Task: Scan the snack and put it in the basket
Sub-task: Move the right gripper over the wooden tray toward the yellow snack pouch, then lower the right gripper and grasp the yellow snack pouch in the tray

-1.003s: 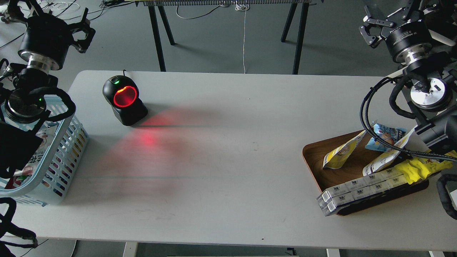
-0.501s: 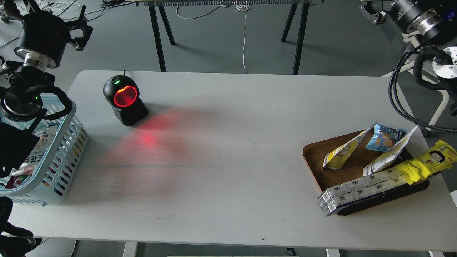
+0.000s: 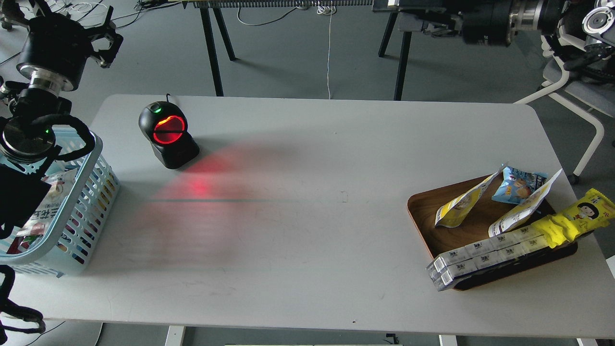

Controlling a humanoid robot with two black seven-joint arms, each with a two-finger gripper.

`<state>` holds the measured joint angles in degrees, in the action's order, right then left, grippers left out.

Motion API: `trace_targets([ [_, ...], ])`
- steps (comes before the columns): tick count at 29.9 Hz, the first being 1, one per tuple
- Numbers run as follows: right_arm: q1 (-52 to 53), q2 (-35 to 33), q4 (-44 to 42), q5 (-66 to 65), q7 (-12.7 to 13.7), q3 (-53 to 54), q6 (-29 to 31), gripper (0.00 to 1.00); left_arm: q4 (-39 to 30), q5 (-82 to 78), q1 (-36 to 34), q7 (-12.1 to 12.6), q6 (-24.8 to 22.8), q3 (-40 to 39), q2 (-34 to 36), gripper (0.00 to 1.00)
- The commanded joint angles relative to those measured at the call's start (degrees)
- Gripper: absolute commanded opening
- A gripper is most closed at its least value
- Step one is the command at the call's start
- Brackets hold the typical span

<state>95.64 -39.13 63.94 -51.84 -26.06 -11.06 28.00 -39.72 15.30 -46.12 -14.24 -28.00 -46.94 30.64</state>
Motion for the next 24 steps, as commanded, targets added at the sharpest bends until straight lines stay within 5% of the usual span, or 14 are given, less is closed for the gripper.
trace_targets([
  [1,4.8,-1.9,7.9,-9.3,-1.4,-5.6,0.0,1.0,0.0,0.0,0.0,-0.1,0.0,0.0,0.0,1.0],
  [10,7.5,-6.9,22.6,-36.3,-1.9,-16.2,-4.4,0.99,0.0,0.0,0.1,-0.1,0.0,0.2,0.6,1.0],
  [18,7.5,-9.6,23.4,-57.5,-1.9,-24.0,-15.5,0.98,0.1,0.0,0.2,-0.1,0.0,0.4,0.8,1.0],
  [24,7.5,-12.1,23.5,-64.2,-1.9,-26.2,-17.5,0.95,0.1,0.0,0.3,-0.1,0.0,0.4,0.9,1.0],
])
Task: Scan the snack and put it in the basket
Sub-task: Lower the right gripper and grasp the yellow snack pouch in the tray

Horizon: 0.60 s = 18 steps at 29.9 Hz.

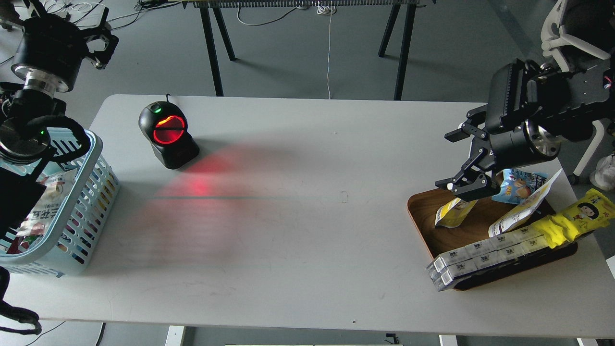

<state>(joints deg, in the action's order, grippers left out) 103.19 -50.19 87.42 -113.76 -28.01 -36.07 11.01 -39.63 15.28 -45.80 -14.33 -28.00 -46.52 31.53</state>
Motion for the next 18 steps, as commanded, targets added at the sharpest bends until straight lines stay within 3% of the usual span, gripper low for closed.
trace_targets([
  [1,0.0,-1.3,0.0,-2.7,0.0,-1.6,-0.6,0.95,0.0,0.0,0.0,0.0,0.0,0.0,0.0,1.0],
  [18,0.0,-7.0,3.1,-3.4,0.0,-3.7,-0.8,0.93,0.0,0.0,0.3,0.2,0.0,0.2,-0.2,1.0],
])
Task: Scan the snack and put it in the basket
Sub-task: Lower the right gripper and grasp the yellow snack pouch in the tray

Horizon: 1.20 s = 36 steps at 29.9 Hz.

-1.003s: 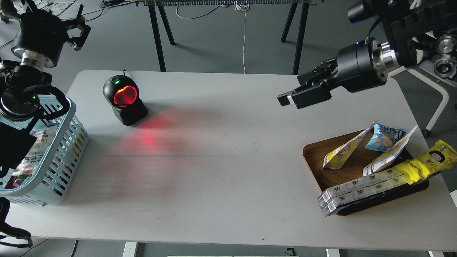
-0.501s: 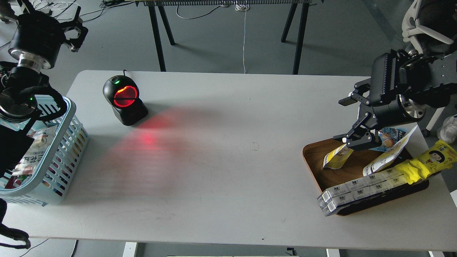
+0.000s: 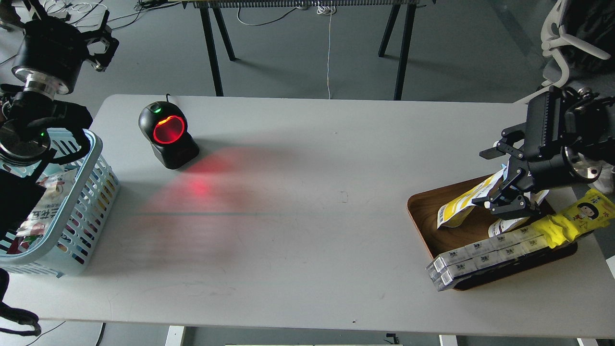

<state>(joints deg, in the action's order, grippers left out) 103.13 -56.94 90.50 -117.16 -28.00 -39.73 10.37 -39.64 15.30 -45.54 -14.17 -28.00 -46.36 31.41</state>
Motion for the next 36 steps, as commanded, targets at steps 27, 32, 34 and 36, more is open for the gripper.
trace_targets([
  [27,0.1,-0.7,1.1,-2.3,0.0,-1.1,-1.6,0.86,0.0,-0.3,0.7,0.2,0.0,0.1,-0.9,1.0],
  [32,-0.5,0.3,0.1,-2.1,0.0,-1.1,-1.6,0.85,0.0,-0.3,0.5,0.2,0.0,0.1,-1.0,1.0],
  [34,-1.0,0.4,-0.7,-2.1,0.0,-1.0,-1.7,0.85,0.0,-0.3,0.5,0.2,0.0,0.2,-0.9,1.0],
  [36,-1.7,0.8,-1.4,-2.1,0.0,-1.0,-1.7,0.84,0.0,-0.3,0.5,0.2,0.0,0.3,-0.9,1.0],
])
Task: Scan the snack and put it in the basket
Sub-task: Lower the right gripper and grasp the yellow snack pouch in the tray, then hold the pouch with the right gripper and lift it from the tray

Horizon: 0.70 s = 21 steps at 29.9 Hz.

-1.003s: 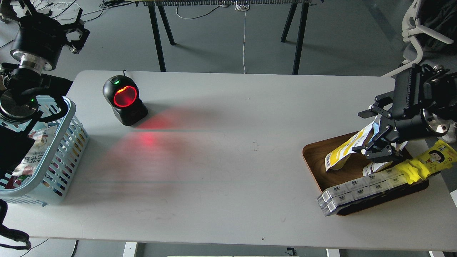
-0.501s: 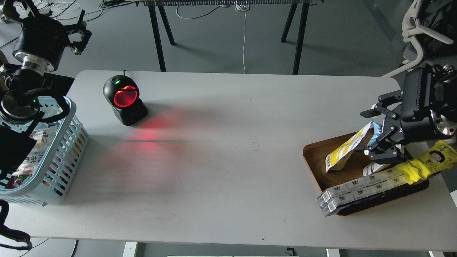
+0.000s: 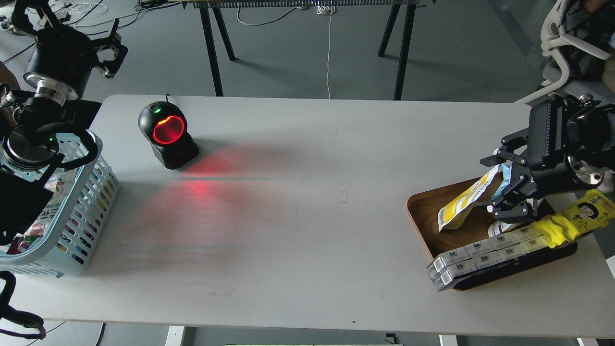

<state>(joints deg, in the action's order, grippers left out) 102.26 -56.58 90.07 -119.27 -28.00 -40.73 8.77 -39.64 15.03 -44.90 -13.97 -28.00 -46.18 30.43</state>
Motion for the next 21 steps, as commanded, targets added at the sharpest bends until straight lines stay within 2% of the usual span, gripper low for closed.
trace_targets([
  [1,-1.1,0.9,-1.4,-0.1,0.0,0.0,-0.2,0.83,0.0,0.0,-0.1,0.0,0.0,0.2,0.1,1.0],
  [7,-1.2,2.2,-2.1,0.0,0.0,0.0,-0.9,0.79,0.0,0.0,-0.1,0.0,0.0,0.3,0.1,1.0],
  [21,-1.4,2.4,-2.2,-0.1,0.0,0.0,-0.8,0.79,0.0,0.0,-0.1,0.0,0.0,0.3,0.2,1.0],
])
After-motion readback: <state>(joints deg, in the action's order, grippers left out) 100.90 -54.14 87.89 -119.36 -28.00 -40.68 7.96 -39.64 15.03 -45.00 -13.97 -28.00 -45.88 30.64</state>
